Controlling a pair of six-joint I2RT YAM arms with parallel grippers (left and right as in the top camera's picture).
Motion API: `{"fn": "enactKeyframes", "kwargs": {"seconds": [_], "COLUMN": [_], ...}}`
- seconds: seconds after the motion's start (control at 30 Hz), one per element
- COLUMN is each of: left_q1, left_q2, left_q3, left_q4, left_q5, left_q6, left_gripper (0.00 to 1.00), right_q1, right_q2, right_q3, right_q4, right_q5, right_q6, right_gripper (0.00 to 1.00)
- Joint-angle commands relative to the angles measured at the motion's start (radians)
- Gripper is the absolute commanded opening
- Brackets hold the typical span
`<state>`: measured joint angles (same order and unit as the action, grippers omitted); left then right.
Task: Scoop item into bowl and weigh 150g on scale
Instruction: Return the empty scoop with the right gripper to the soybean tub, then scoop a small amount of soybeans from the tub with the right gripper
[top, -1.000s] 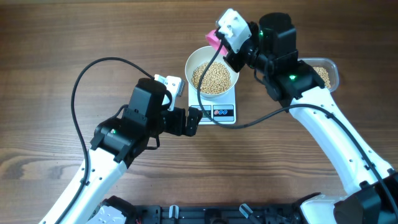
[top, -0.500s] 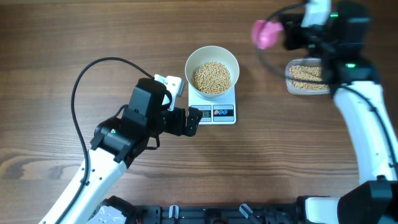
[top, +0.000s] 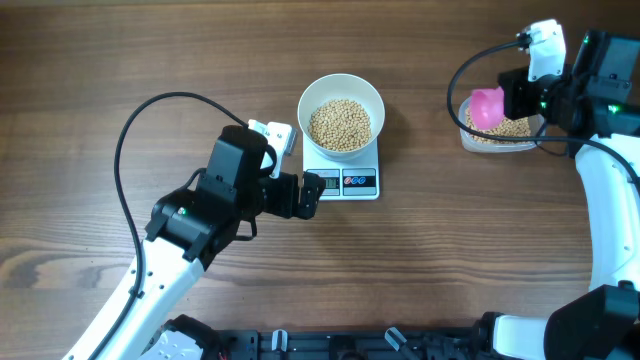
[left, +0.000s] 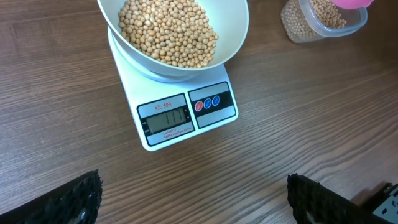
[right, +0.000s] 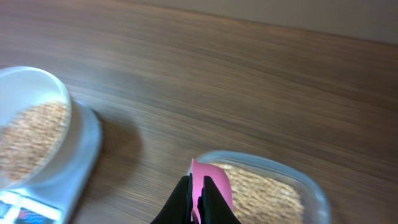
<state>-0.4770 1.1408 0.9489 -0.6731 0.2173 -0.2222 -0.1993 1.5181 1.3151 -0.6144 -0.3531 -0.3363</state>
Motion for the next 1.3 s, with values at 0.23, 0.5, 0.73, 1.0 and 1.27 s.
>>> {"fn": "enactKeyframes", "kwargs": {"seconds": [0.23,0.5,0.73,1.0,1.27], "left_q1": [-0.005,-0.005,-0.005,-0.005,-0.005], "left_q2": [0.006,0.006,0.006,0.006,0.006], "left_q3": [0.0,0.0,0.0,0.0,0.0], "left_q4": [0.003,0.003,0.003,0.003,0.003], "left_q5": [-0.002,-0.002,-0.002,-0.002,-0.002], "left_q6": [0.005,0.005,0.005,0.005,0.005], "left_gripper": [1.0,1.0,1.0,1.0,1.0], "right_q1": [0.003,0.003,0.003,0.003,0.006], "right_q2": [0.037,0.096,0.146,0.208,0.246], "right_q3": [-0.001,-0.001,-0.001,-0.001,-0.001], "right_q4": [0.0,0.052,0.077,0.097,0.089], "right_q5": [0.188,0.246,0.298,0.298,0.241], "right_q6": [-0.133,-0.123,-0.105,-0.048,-0.018], "right_gripper": [0.04,0.04,0.04,0.04,0.04]}}
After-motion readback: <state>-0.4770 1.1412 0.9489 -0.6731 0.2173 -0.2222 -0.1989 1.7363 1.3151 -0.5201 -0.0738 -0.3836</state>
